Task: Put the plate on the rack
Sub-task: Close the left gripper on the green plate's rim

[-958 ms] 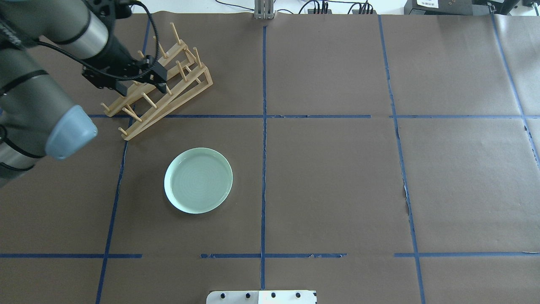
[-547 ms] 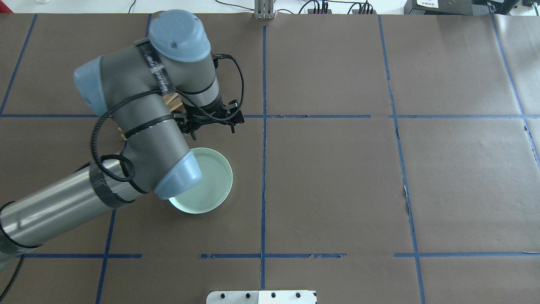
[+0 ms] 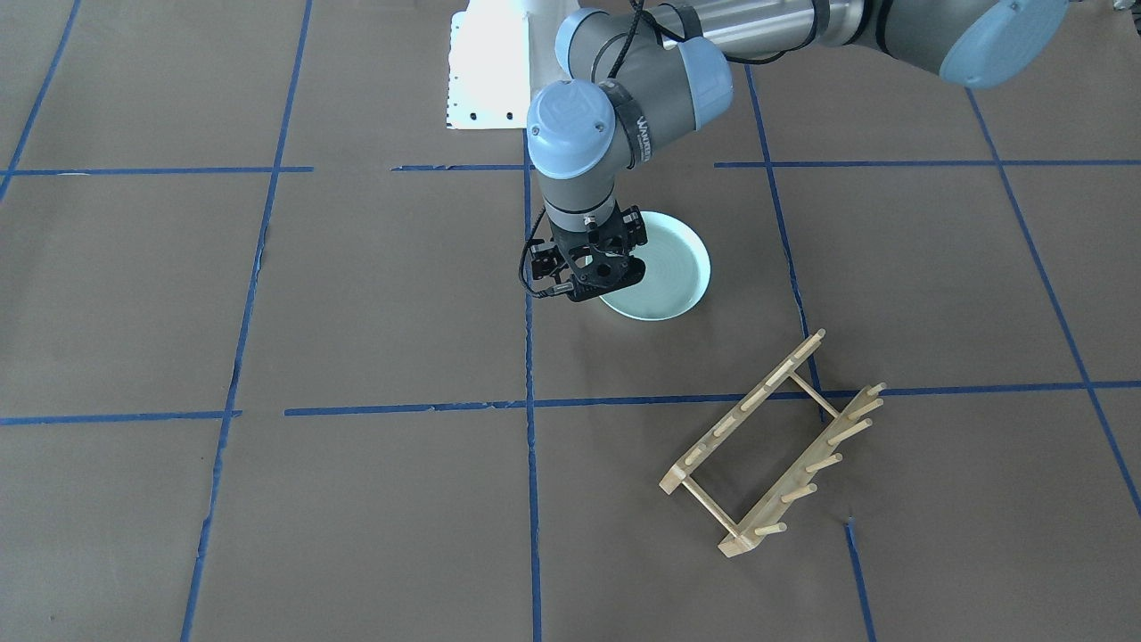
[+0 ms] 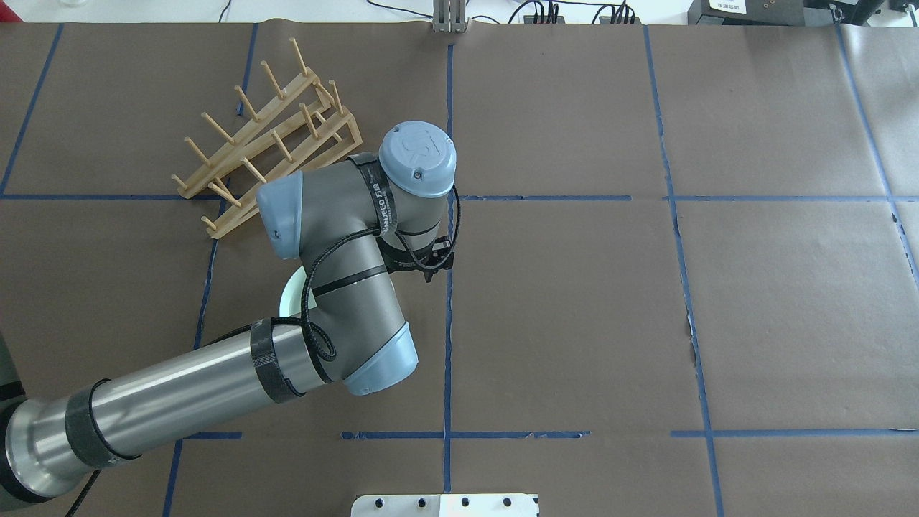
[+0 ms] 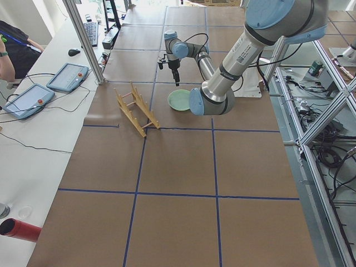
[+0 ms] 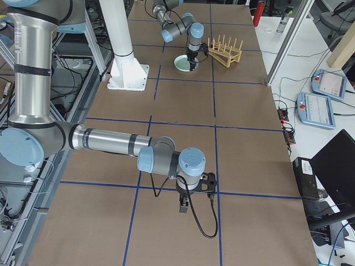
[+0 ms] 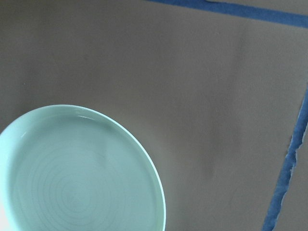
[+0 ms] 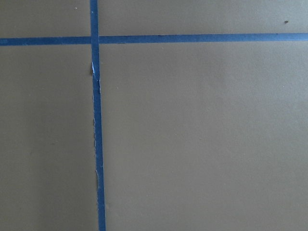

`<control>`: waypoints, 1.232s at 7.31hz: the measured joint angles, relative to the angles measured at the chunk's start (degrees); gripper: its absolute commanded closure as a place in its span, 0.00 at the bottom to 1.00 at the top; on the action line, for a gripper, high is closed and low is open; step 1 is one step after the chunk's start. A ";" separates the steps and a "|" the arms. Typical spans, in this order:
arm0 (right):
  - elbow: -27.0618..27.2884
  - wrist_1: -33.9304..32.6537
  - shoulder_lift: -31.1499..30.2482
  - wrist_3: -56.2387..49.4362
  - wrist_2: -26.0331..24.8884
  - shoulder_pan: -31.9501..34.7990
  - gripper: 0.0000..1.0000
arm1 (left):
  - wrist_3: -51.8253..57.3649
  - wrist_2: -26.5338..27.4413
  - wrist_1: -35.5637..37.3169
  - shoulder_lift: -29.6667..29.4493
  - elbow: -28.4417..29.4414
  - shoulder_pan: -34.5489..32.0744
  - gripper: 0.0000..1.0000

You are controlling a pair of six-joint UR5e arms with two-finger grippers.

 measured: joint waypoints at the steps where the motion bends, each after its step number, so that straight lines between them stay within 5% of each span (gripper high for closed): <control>1: 0.00 0.00 0.00 0.00 0.00 0.00 0.00 | 0.04 0.53 -0.43 0.36 0.38 0.46 0.21; 4: 0.00 0.00 0.00 0.00 0.00 0.05 0.00 | 0.30 1.03 -2.80 2.38 1.30 1.01 0.21; 6: 0.00 0.00 0.00 0.00 0.00 0.01 0.00 | 0.36 1.08 -3.05 2.53 1.50 1.23 0.39; 8: 0.00 0.00 0.00 0.00 0.00 -0.02 0.00 | 0.48 1.08 -3.08 2.55 1.77 1.29 0.40; 9: -0.01 0.00 0.00 0.00 0.00 -0.01 0.00 | 0.50 1.08 -3.08 2.56 1.84 1.29 0.50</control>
